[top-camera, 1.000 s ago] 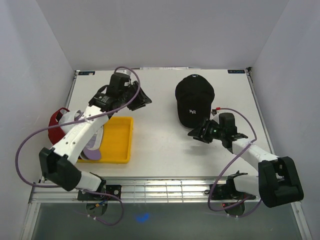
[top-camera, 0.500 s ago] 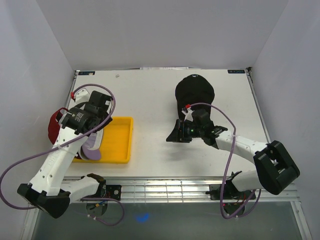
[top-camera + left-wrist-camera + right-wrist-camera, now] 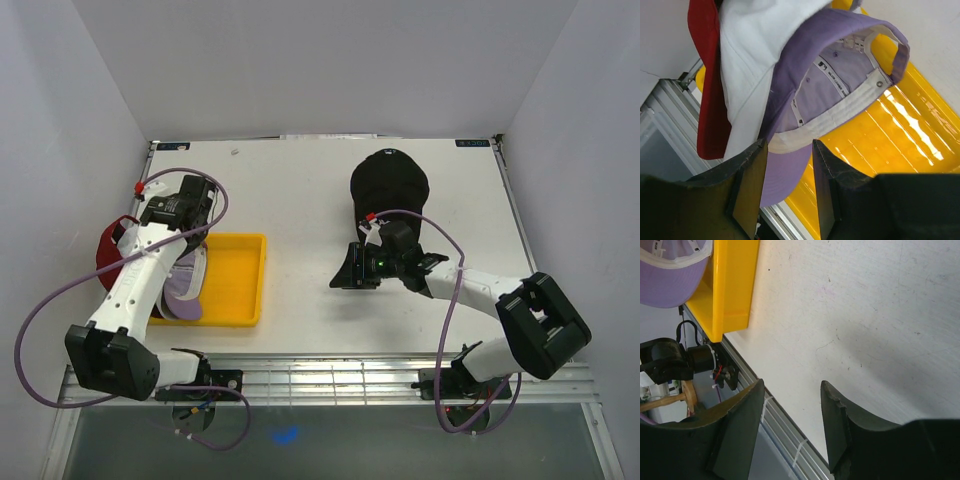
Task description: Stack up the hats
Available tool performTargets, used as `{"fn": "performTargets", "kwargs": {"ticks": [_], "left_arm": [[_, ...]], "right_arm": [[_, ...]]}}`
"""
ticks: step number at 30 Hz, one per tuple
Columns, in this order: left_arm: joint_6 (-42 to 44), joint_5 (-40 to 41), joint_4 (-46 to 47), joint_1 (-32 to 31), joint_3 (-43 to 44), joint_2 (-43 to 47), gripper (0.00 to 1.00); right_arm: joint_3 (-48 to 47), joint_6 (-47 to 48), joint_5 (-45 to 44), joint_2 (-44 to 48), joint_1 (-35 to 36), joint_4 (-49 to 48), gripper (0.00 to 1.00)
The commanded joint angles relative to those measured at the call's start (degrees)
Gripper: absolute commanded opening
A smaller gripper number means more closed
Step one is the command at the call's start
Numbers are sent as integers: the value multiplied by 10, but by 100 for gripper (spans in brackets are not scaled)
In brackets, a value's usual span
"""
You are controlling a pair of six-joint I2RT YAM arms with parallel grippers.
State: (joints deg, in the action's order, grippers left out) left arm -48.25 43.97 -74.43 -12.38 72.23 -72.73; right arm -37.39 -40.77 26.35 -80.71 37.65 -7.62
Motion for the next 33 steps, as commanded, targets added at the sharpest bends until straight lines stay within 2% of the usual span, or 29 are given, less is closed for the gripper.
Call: {"fn": "performTargets", "kwargs": {"ticks": [1, 13, 28, 33], "left_arm": [[54, 48, 24, 23, 13, -8, 52], [171, -13, 116, 78, 12, -51, 49], [160, -11, 105, 83, -16, -60, 49], [150, -4, 104, 83, -24, -53, 55]], "right_arm": [[5, 3, 14, -4, 4, -28, 55], [16, -6, 20, -14, 4, -50, 55], [32, -15, 34, -30, 4, -74, 55], [33, -17, 34, -34, 4, -77, 55]]}}
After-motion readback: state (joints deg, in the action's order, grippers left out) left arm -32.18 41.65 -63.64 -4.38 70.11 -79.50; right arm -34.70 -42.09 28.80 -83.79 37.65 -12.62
